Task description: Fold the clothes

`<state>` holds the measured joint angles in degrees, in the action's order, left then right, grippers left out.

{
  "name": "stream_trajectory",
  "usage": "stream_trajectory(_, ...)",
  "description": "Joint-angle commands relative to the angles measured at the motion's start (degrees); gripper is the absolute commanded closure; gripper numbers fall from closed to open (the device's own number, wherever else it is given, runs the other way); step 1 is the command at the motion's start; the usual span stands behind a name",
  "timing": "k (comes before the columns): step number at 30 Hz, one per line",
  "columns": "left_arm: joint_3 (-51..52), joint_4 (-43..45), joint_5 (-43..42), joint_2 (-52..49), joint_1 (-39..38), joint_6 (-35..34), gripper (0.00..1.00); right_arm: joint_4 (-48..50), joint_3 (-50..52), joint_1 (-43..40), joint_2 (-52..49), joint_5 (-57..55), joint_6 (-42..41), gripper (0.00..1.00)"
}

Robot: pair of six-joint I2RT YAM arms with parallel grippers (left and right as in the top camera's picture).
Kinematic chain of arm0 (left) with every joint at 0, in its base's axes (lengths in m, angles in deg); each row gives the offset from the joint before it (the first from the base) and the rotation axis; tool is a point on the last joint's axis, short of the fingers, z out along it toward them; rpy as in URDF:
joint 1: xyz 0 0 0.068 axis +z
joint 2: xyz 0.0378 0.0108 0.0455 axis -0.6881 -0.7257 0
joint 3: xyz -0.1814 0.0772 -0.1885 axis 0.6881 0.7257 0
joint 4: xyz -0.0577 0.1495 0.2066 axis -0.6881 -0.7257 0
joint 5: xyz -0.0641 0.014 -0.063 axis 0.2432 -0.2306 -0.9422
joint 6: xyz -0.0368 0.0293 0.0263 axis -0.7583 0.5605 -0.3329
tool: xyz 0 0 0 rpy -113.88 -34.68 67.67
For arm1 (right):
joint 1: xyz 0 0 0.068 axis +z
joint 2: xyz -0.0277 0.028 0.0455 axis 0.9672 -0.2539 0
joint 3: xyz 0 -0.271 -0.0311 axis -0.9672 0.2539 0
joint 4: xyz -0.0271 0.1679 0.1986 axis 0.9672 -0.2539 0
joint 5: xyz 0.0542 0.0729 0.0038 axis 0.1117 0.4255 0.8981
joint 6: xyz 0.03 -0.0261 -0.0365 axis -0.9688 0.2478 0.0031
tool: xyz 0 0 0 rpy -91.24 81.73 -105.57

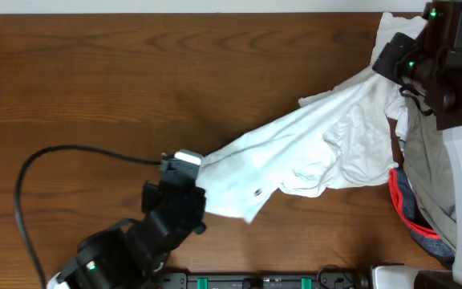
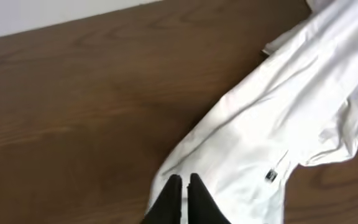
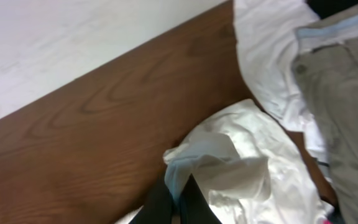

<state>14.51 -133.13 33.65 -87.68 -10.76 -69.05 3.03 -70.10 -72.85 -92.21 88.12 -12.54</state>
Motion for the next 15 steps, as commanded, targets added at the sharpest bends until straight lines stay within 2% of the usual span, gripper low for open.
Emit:
stream_trajectory(1,-0.52,0.11,0.63,0.68,1.31,0.81,0.94,-0.46,-1.25,-1.57,0.15,-1.75,1.33,0.99)
stream_trajectory(6,-0.5,0.07,-8.11,-3.08,1.29,-2.43,0.94,-0.83,-1.25,-1.68,0.15,-1.73,1.31,0.99)
stream_trajectory(8,-0.46,0.26,-11.98,-6.25,1.29,-4.0,0.89,-0.87,-1.25,-1.62,0.15,-1.68,1.29,0.99)
stream_trajectory(12,-0.46,0.31,-15.08,-15.69,-0.22,-4.68,0.64,-0.94,-1.25,-1.62,0.15,-1.68,1.29,0.99)
stream_trajectory(15,-0.46,1.53,-15.1,-24.28,-2.67,-4.48,0.51,-1.18,-1.25,-1.64,0.15,-1.68,1.31,0.99)
